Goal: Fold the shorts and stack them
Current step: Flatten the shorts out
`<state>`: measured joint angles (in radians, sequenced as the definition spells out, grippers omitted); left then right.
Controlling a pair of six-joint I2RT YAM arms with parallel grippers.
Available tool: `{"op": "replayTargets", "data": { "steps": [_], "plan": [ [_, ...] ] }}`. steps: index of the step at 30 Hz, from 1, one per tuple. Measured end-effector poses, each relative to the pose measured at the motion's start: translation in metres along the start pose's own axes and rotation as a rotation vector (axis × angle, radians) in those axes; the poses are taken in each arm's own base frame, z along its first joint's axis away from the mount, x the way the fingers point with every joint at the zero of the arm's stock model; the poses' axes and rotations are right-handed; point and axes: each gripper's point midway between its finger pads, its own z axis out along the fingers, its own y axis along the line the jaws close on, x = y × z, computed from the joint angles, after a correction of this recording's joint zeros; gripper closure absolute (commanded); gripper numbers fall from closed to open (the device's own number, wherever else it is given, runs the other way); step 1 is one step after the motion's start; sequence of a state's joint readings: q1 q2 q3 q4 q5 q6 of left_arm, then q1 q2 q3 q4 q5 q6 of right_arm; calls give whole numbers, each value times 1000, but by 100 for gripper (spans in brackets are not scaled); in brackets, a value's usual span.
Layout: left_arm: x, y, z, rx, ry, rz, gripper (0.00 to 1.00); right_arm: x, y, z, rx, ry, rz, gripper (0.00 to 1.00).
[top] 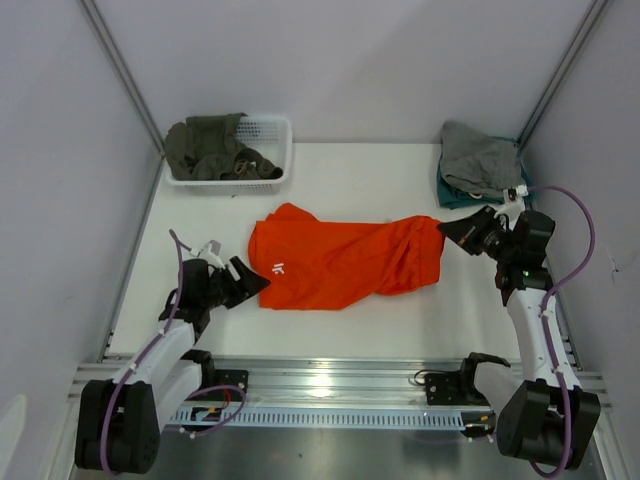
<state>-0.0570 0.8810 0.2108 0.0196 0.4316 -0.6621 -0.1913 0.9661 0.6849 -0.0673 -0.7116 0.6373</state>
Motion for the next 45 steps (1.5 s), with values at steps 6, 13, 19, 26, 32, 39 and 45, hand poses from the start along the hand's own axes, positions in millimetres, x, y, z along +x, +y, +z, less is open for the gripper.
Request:
{"op": "replayTargets", "data": {
  "steps": [6, 13, 19, 26, 32, 39, 45],
  "plan": [
    [1, -3, 3, 20, 15, 0, 39, 1, 3, 1, -8, 3, -3, 100],
    [6, -5, 10, 45, 49, -8, 50, 4, 5, 2, -14, 11, 1, 100],
    [9, -7, 14, 61, 57, -9, 62, 6, 8, 3, -21, 19, 4, 100],
    [6, -6, 18, 60, 49, -9, 77, 8, 9, 4, -25, 24, 1, 100],
    [8, 1, 22, 33, 57, -13, 95, 7, 9, 4, -22, 21, 1, 100],
    [11, 6, 26, 11, 61, -1, 100, 7, 9, 4, -22, 20, 0, 100],
    [-6, -9, 18, 21, 18, 32, 100, 6, 8, 4, -20, 19, -1, 100]
  ]
}}
